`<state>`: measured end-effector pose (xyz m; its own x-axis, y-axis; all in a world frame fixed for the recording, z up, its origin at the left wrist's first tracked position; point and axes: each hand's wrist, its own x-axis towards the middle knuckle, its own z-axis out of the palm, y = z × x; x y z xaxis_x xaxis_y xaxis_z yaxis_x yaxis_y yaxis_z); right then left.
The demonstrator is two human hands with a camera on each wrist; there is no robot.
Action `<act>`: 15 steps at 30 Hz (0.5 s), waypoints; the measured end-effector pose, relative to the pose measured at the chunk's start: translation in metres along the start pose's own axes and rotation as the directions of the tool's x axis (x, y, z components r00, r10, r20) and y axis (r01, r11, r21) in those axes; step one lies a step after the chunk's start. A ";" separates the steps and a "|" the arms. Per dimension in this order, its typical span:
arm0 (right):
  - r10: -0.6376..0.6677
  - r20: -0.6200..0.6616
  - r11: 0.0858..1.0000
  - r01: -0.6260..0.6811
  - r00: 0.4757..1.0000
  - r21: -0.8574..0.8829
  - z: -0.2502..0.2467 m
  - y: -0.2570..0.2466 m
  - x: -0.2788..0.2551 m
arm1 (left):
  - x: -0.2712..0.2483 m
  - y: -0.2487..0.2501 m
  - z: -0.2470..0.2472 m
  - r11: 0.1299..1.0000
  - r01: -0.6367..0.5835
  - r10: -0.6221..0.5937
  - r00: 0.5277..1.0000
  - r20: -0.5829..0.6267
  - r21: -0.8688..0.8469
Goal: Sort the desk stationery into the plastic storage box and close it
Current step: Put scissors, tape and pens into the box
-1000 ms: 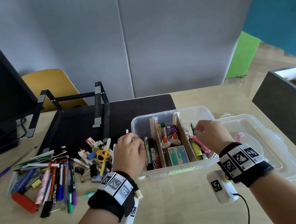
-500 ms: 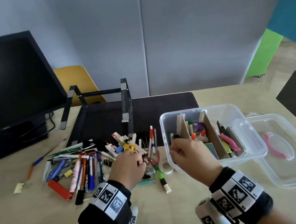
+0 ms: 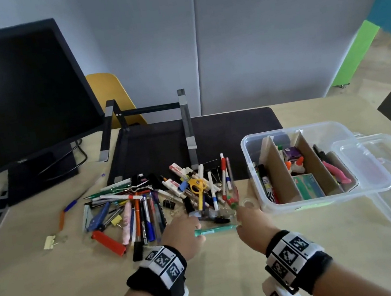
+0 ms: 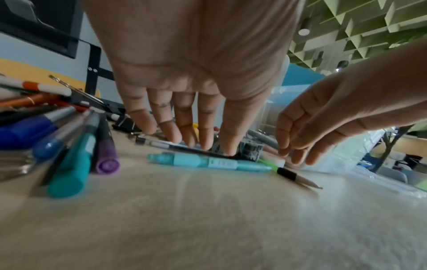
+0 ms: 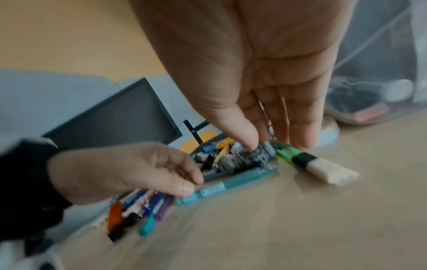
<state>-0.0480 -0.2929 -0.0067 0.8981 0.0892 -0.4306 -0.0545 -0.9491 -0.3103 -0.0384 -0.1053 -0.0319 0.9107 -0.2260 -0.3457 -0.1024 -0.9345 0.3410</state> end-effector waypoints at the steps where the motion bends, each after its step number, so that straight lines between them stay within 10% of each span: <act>1: 0.019 -0.002 1.000 -0.019 1.000 -0.024 0.004 -0.001 0.002 | 0.002 0.001 0.003 1.000 -0.018 0.018 1.000 -0.012 0.003; 15: 0.245 -0.073 0.956 -0.229 0.967 0.181 0.017 -0.006 0.013 | 0.034 0.006 0.012 0.965 -0.260 0.248 0.944 -0.219 -0.023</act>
<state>-0.0430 -0.2809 -0.0245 0.8869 -0.1683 -0.4303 -0.3366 -0.8733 -0.3522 -0.0135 -0.1222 -0.0522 0.9215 -0.3852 -0.0502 -0.3260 -0.8372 0.4392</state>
